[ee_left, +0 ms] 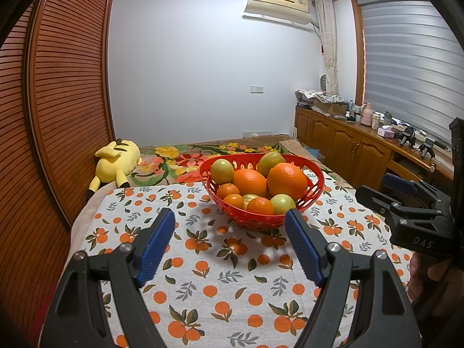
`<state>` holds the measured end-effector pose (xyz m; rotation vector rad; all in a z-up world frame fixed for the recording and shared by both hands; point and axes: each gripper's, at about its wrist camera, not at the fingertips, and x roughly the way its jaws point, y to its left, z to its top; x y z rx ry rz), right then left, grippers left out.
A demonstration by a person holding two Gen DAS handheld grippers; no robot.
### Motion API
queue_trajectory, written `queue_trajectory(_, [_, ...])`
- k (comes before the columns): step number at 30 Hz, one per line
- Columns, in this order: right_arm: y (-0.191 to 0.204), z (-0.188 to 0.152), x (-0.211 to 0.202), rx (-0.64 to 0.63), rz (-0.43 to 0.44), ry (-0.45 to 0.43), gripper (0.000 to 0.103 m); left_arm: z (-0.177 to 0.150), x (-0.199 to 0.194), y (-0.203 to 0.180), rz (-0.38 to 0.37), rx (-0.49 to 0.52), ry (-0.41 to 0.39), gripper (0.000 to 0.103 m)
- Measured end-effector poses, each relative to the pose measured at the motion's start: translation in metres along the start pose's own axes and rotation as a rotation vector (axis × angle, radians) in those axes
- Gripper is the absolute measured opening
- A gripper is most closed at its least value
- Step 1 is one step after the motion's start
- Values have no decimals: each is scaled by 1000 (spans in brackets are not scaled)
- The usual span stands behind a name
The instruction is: Organize fruits
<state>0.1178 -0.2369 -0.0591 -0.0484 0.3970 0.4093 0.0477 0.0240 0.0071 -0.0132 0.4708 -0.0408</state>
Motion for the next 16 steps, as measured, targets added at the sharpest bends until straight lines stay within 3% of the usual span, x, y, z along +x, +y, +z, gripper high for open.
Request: queue_trajectory(16, [0,0,-1,1,0,0,90,0,0,0,1,0,0,79])
